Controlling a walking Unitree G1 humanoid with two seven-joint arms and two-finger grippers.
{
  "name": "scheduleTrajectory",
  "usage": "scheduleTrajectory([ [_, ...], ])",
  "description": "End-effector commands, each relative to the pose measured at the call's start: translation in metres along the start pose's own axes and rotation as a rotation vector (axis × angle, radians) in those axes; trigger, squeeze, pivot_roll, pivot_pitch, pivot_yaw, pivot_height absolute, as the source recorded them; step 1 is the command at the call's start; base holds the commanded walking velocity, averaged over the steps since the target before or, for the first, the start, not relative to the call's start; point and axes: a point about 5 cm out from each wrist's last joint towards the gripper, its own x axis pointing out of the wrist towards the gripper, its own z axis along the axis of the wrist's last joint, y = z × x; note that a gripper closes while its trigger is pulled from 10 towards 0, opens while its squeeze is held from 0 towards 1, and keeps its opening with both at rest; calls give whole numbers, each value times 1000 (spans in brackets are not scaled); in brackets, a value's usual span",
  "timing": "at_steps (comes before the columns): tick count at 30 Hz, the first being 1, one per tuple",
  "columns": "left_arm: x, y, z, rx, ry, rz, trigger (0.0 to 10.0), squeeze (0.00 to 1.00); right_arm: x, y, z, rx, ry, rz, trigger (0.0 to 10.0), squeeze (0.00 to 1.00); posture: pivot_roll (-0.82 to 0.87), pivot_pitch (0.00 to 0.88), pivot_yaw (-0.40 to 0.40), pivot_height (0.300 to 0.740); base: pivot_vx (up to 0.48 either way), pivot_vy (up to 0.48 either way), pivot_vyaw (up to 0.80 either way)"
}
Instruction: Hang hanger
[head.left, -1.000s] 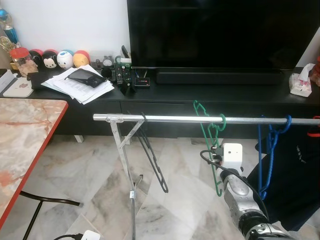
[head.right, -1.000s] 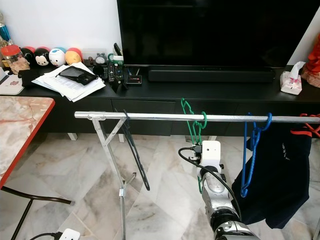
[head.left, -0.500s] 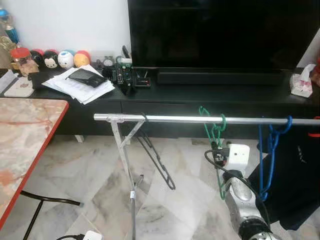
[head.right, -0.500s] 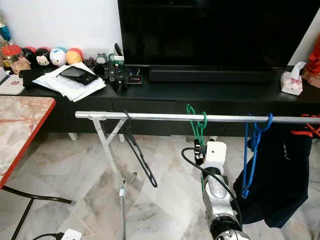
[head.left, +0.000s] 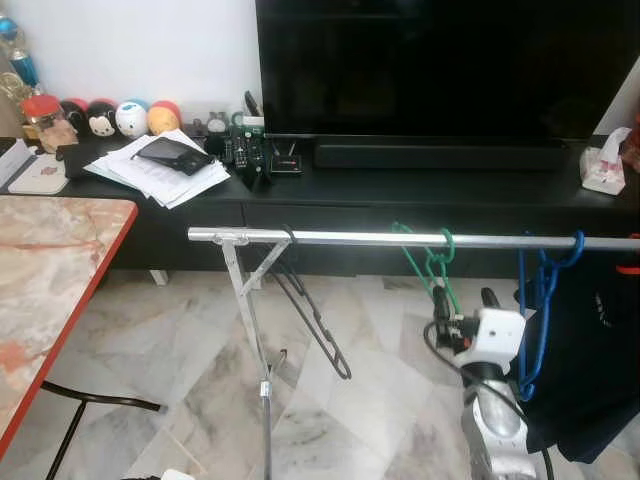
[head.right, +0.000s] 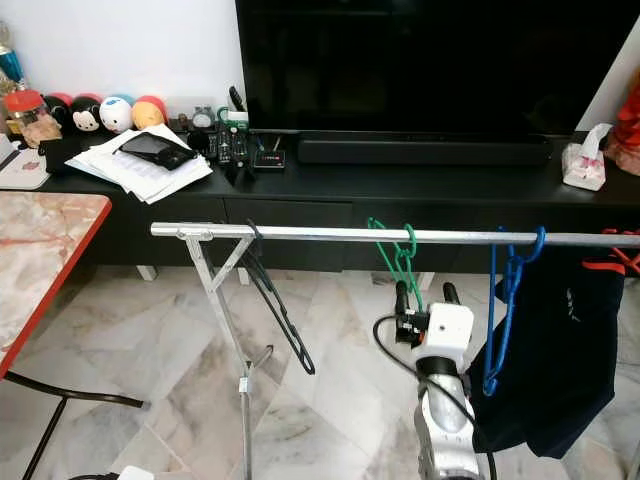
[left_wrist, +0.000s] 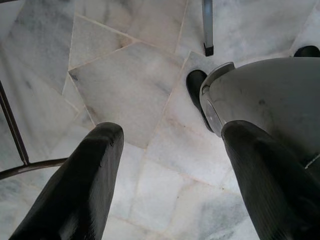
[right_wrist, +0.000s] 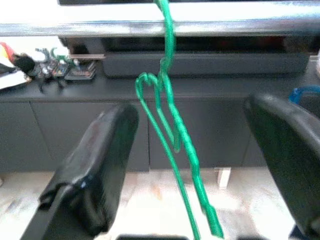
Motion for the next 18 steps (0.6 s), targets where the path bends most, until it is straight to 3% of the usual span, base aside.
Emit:
scheduleTrajectory([
  [1, 1, -4, 0, 12, 12, -5, 10000, 0, -3, 2, 8, -14, -40, 20, 10000, 1000, -74, 0, -28, 740, 0, 0, 0],
  [11, 6, -28, 11, 18, -3, -26, 10000, 0, -51, 2, 1, -66, 54, 109, 10000, 1000, -83, 0, -30, 740, 0, 0, 0],
  [12, 6, -29, 13, 19, -5, -27, 10000, 0, -55, 3, -1, -68, 76, 129, 10000, 1000, -84, 0, -30, 740, 0, 0, 0],
  [13, 7, -32, 18, 20, -11, -28, 10000, 0, -69, 5, -17, -42, 189, 223, 10000, 1000, -88, 0, -28, 740, 0, 0, 0],
  [15, 8, -34, 21, 22, -14, -30, 10000, 0, -71, 3, -23, -81, 225, 239, 10000, 1000, -89, 0, -27, 740, 0, 0, 0],
  [16, 9, -36, 24, 24, -18, -33, 10000, 0, -73, 1, -33, -87, 292, 251, 10000, 0, -92, 0, -28, 740, 0, 0, 0],
  [18, 9, -38, 25, 25, -20, -35, 10000, 0, -73, -1, -39, -113, 327, 251, 10000, 0, -92, 0, -28, 740, 0, 0, 0],
])
